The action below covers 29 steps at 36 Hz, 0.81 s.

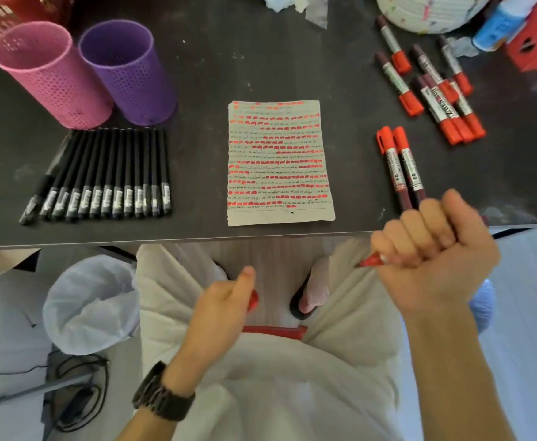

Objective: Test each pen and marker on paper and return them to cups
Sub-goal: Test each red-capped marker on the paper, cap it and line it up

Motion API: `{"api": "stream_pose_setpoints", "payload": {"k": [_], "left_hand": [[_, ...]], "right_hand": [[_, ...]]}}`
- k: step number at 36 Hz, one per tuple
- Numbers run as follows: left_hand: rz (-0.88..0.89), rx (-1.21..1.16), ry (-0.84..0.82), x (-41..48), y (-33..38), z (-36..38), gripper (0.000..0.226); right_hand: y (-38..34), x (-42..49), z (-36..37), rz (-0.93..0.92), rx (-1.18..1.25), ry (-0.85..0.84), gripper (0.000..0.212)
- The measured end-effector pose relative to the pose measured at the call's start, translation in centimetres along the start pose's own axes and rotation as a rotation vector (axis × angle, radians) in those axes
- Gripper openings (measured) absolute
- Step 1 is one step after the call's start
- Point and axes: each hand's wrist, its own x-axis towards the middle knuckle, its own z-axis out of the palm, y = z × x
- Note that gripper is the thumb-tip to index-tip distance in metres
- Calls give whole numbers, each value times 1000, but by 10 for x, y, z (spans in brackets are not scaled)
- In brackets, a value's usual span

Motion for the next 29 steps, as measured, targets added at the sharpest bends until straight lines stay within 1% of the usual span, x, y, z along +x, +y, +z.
{"api": "stream_pose_setpoints", "payload": {"k": [3, 5, 6, 8, 10, 11, 13, 15, 18, 20, 23, 26, 29], "left_hand": [[135, -115, 94, -1, 16, -14, 70], [275, -185, 119, -2, 33, -19, 66], [360, -168, 153, -1, 40, -22, 61], [479, -50, 274, 3, 51, -24, 45], [521, 99, 406, 12, 62, -24, 32], [543, 163, 439, 19, 66, -23, 28], [604, 283, 440, 34, 69, -19, 31], [657, 385, 417, 47, 70, -15, 41], [669, 479, 381, 59, 66, -7, 52], [649, 533, 362, 63, 62, -3, 57], [594, 556, 341, 67, 63, -2, 62], [570, 541, 343, 67, 66, 0, 61], [574, 540, 368, 67, 67, 2, 60]], "right_hand": [[-1, 13, 3, -31, -9, 35, 49], [6, 20, 8, -45, -21, 71, 52], [8, 22, 10, -51, -53, 80, 55], [10, 27, 13, -54, -168, 98, 63], [8, 33, 15, -74, -265, 122, 70], [7, 36, 15, -88, -302, 132, 72], [5, 44, 18, -109, -398, 143, 74], [7, 51, 24, -113, -527, 145, 67], [12, 62, 29, -169, -673, 117, 40], [15, 69, 28, -244, -777, 75, 29], [20, 76, 25, -254, -838, 57, 25], [26, 79, 21, -236, -885, 39, 19], [32, 79, 19, -257, -957, 22, 24]]}}
